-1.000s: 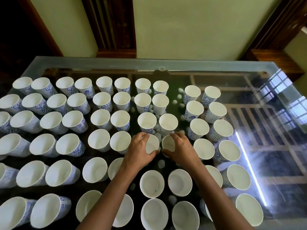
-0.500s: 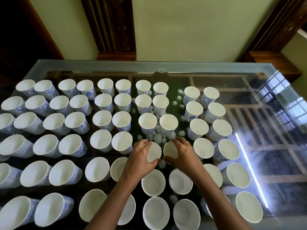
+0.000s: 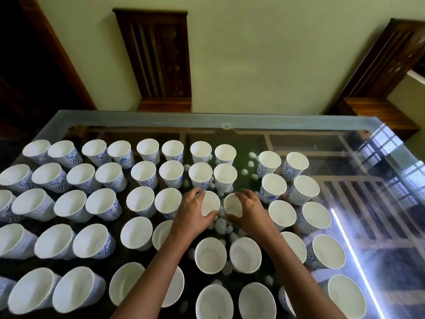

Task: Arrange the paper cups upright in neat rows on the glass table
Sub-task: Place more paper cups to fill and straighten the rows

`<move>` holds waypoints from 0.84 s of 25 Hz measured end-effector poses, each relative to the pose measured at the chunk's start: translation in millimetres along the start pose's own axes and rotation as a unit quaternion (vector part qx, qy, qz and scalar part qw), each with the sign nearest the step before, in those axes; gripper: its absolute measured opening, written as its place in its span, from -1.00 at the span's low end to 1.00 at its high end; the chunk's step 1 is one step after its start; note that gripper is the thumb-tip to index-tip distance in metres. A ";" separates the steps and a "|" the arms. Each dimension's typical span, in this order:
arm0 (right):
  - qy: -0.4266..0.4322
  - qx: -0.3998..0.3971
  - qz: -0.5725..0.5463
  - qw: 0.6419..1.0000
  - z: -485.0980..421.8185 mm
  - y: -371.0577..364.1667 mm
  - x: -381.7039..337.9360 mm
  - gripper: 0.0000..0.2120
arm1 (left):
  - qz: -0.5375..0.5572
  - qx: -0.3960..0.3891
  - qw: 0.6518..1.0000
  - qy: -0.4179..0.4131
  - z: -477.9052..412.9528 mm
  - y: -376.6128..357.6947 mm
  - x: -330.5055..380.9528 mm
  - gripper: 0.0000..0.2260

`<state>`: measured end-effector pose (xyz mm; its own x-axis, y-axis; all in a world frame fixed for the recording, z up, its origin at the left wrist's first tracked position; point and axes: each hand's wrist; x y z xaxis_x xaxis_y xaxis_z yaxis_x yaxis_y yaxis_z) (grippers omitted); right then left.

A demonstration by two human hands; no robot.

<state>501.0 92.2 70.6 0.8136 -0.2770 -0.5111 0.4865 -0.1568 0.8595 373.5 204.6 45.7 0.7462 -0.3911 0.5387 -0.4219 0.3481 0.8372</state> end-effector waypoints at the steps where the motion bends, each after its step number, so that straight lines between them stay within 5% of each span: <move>1: -0.002 -0.010 0.008 1.000 -3.8 -1.9 1.4 -0.36 | -0.007 -0.006 1.000 0.004 -5.8 -2.2 1.0 -0.41; 21: 0.022 -0.027 0.017 0.999 15.0 -10.5 3.6 -0.38 | 0.011 -0.028 0.999 -0.011 28.9 -6.7 -10.5 -0.43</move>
<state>494.1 78.7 59.8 0.8420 -0.2400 -0.4831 0.4746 -0.0961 0.8749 353.6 181.8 37.2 0.7254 -0.4014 0.5591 -0.4077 0.4038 0.8189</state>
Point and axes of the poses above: each hand's wrist, its own z-axis away from the middle knuckle, its own y-axis out of the back of the hand, x = y × z, and after that the axes turned 14 degrees about y, right-handed
